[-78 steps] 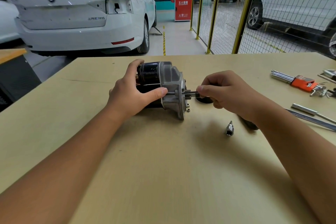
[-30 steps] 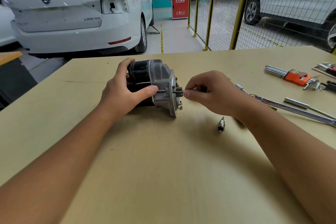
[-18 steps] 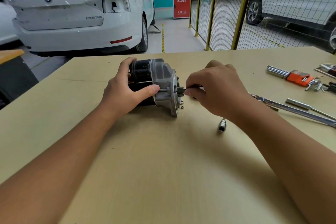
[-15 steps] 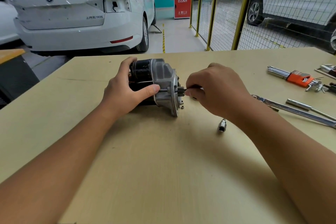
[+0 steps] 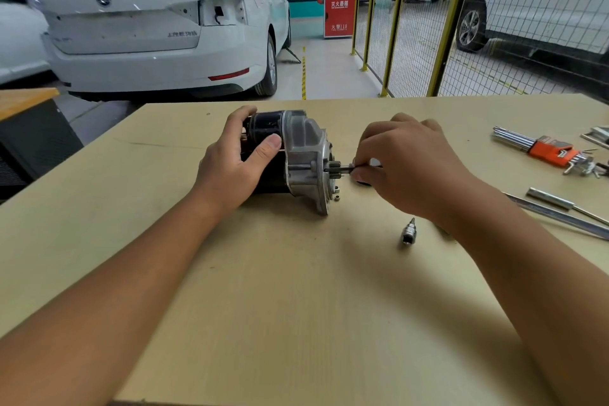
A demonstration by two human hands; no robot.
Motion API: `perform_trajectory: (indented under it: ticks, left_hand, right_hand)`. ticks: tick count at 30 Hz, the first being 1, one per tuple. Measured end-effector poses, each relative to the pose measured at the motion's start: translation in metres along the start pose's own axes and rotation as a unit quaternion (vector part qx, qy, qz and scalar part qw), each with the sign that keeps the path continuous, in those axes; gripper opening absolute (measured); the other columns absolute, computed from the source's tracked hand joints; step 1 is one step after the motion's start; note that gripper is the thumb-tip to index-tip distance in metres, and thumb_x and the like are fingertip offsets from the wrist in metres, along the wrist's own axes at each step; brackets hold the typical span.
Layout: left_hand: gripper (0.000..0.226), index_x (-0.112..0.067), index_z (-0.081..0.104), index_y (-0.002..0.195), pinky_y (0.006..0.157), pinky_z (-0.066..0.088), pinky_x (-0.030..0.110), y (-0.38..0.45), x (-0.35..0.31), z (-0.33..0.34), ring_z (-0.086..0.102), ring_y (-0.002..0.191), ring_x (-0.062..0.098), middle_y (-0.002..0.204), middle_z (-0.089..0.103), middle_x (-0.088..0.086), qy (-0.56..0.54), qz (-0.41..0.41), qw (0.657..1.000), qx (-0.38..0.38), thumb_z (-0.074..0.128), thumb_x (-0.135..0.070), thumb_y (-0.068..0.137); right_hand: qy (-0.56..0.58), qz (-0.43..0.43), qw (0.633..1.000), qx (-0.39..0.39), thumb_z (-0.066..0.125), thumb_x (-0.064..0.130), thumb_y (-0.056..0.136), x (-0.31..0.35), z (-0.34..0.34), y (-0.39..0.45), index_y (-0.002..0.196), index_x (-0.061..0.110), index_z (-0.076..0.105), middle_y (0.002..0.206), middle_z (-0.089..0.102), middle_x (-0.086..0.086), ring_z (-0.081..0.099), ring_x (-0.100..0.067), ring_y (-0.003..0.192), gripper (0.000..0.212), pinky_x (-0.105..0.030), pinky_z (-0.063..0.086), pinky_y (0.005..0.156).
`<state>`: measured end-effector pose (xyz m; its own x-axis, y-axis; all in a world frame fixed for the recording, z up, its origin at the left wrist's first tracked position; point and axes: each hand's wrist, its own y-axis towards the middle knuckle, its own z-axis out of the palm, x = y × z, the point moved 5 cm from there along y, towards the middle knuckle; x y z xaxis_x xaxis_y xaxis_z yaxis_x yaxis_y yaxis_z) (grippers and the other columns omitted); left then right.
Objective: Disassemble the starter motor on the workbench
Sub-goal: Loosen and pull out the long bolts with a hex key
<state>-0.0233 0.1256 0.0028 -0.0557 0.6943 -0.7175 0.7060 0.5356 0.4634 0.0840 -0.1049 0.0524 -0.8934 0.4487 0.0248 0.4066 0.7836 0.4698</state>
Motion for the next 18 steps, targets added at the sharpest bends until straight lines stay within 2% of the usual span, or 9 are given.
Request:
perform_trajectory:
  ticks: [3, 5, 8, 11, 15, 18]
  left_hand:
    - [0.067, -0.047, 0.04, 0.143, 0.106, 0.05, 0.049, 0.0005, 0.0008, -0.0001, 0.065, 0.112, 0.015, 0.119, 0.067, -0.025, 0.009, 0.005, 1.0, -0.004, 0.053, -0.077, 0.085]
    - [0.067, -0.047, 0.04, 0.143, 0.105, 0.05, 0.049, 0.0005, 0.0003, 0.0002, 0.066, 0.11, 0.014, 0.118, 0.066, -0.025, 0.013, 0.006, 1.0, -0.005, 0.053, -0.077, 0.085]
    - [0.068, -0.047, 0.039, 0.143, 0.106, 0.05, 0.05, 0.0006, -0.0008, -0.0004, 0.065, 0.112, 0.015, 0.119, 0.066, -0.024, 0.013, 0.007, 1.0, -0.003, 0.053, -0.078, 0.084]
    - [0.075, -0.047, 0.038, 0.145, 0.106, 0.05, 0.049, -0.0008, -0.0021, -0.0012, 0.064, 0.114, 0.015, 0.122, 0.065, -0.021, 0.016, 0.006, 1.0, 0.004, 0.056, -0.08, 0.08]
    - [0.081, -0.047, 0.036, 0.146, 0.108, 0.048, 0.052, -0.0022, -0.0036, -0.0011, 0.061, 0.124, 0.019, 0.129, 0.065, -0.013, 0.021, 0.003, 1.0, 0.013, 0.06, -0.081, 0.076]
    - [0.083, -0.046, 0.036, 0.146, 0.11, 0.046, 0.053, -0.0021, -0.0044, -0.0015, 0.06, 0.126, 0.021, 0.13, 0.065, -0.01, 0.026, 0.001, 1.0, 0.013, 0.062, -0.08, 0.075]
  right_hand:
    - [0.049, 0.01, 0.999, 0.004, 0.071, 0.034, 0.091, -0.0007, 0.0008, 0.0021, 0.088, 0.022, 0.073, 0.095, 0.064, 0.009, 0.059, -0.022, 0.089, 0.012, -0.039, 0.048, 0.078]
    - [0.093, 0.008, 0.995, 0.017, 0.073, 0.03, 0.091, 0.0006, 0.0026, 0.003, 0.086, 0.015, 0.072, 0.087, 0.063, 0.001, 0.058, -0.024, 0.08, 0.016, -0.041, 0.052, 0.072]
    - [0.121, -0.001, 0.992, 0.032, 0.067, 0.029, 0.096, 0.0017, 0.0048, 0.0032, 0.087, 0.011, 0.071, 0.081, 0.06, -0.005, 0.053, -0.022, 0.075, 0.021, -0.038, 0.048, 0.072]
    - [0.113, 0.0, 0.992, 0.053, 0.058, 0.025, 0.101, 0.0002, 0.0071, 0.0033, 0.091, 0.007, 0.075, 0.087, 0.059, -0.008, 0.052, -0.02, 0.08, 0.027, -0.036, 0.043, 0.075]
    - [0.092, 0.0, 0.995, 0.043, 0.06, 0.027, 0.1, 0.0005, 0.0054, 0.0025, 0.096, 0.012, 0.077, 0.093, 0.059, -0.001, 0.058, -0.023, 0.085, 0.023, -0.042, 0.05, 0.081]
    - [0.038, 0.007, 0.999, 0.017, 0.062, 0.037, 0.098, 0.0006, 0.0011, 0.0012, 0.097, 0.026, 0.078, 0.095, 0.061, 0.01, 0.059, -0.019, 0.091, 0.02, -0.041, 0.043, 0.087]
